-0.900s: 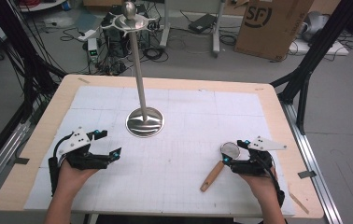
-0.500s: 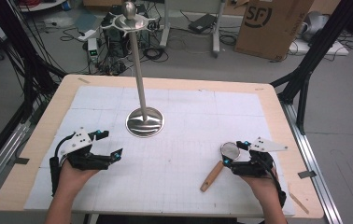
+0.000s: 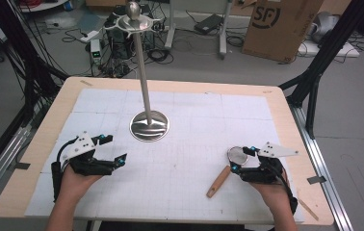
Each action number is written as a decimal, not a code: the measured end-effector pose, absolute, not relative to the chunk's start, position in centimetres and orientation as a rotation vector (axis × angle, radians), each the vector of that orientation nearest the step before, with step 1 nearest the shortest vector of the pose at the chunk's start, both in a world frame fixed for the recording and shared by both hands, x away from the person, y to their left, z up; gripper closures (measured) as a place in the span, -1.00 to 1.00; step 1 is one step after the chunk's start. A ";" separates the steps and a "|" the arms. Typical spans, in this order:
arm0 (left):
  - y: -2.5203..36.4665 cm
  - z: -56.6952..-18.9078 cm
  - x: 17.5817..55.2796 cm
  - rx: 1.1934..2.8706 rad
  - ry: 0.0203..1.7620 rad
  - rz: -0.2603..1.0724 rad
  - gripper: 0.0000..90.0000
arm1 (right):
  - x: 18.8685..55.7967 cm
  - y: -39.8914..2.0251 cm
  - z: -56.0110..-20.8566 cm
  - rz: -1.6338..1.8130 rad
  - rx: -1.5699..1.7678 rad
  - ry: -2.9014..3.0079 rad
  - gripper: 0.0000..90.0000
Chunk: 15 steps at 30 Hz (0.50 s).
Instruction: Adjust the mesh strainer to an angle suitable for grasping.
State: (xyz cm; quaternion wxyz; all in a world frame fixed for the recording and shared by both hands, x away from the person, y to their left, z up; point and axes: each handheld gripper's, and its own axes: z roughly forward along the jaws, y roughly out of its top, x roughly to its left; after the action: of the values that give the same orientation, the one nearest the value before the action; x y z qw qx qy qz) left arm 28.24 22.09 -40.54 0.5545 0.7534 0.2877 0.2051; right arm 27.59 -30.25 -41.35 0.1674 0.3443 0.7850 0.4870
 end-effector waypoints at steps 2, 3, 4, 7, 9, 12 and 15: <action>22.0 -40.6 28.3 1.780 0.681 0.483 -0.65 | 27.5 -30.1 -41.3 1.382 0.952 2.251 -0.43; 22.0 -40.6 28.3 1.779 0.683 0.483 -0.65 | 27.4 -30.1 -41.3 1.384 0.939 2.265 -0.37; 22.0 -40.6 28.3 1.779 0.683 0.482 -0.65 | 27.4 -30.1 -41.3 1.384 0.929 2.277 -0.32; 22.1 -40.6 28.3 1.781 0.688 0.483 -0.65 | 27.5 -30.0 -41.4 1.408 0.910 2.337 -0.04; 22.1 -40.6 28.3 1.786 0.690 0.481 -0.65 | 27.5 -29.9 -41.6 1.414 0.882 2.381 0.08; 22.1 -40.6 28.3 1.782 0.686 0.480 -0.65 | 27.4 -29.8 -41.6 1.410 0.843 2.434 0.23; 22.0 -40.6 28.3 1.783 0.682 0.479 -0.65 | 27.3 -29.5 -41.8 1.407 0.797 2.494 0.39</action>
State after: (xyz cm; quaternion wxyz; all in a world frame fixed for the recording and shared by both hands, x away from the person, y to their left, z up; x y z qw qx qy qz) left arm 28.31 22.02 -40.59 0.5536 0.7545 0.2885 0.2026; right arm 27.30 -29.51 -41.80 0.0844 0.2673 0.8360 0.4718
